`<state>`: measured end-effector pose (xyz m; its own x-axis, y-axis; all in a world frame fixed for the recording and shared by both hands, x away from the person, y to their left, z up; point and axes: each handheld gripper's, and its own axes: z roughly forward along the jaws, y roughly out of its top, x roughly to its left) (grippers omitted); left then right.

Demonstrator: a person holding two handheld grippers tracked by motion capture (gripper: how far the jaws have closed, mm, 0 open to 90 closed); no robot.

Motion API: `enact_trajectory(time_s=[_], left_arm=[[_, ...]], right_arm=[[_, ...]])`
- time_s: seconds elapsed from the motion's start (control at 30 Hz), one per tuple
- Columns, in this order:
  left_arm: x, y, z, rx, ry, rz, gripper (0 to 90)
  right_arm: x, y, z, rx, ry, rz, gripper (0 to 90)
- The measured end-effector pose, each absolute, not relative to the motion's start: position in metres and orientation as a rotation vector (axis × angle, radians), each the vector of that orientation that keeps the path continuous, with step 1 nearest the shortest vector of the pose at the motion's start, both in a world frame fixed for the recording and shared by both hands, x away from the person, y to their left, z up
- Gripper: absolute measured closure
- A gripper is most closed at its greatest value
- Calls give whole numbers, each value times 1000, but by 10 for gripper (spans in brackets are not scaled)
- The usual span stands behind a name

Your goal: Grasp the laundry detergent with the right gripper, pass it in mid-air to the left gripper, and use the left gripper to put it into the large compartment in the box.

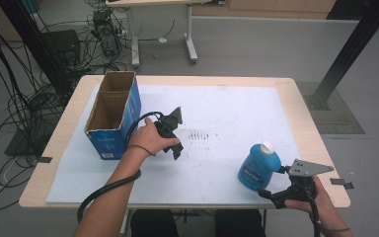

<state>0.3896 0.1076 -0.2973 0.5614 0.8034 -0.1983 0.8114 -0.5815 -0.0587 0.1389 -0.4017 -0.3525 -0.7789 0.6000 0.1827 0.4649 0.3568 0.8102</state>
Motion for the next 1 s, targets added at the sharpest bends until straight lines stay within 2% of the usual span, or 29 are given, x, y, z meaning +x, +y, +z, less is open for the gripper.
enact_trajectory(time_s=[0.5,1.0], left_arm=[[389,108,-300,2735,1418,-319,75],[389,106,-302,2739,1415,-320,77]], right_arm=[[137,-397,-358,971,2428,1404,24],[132,-388,-379,980,2358,1441,40]])
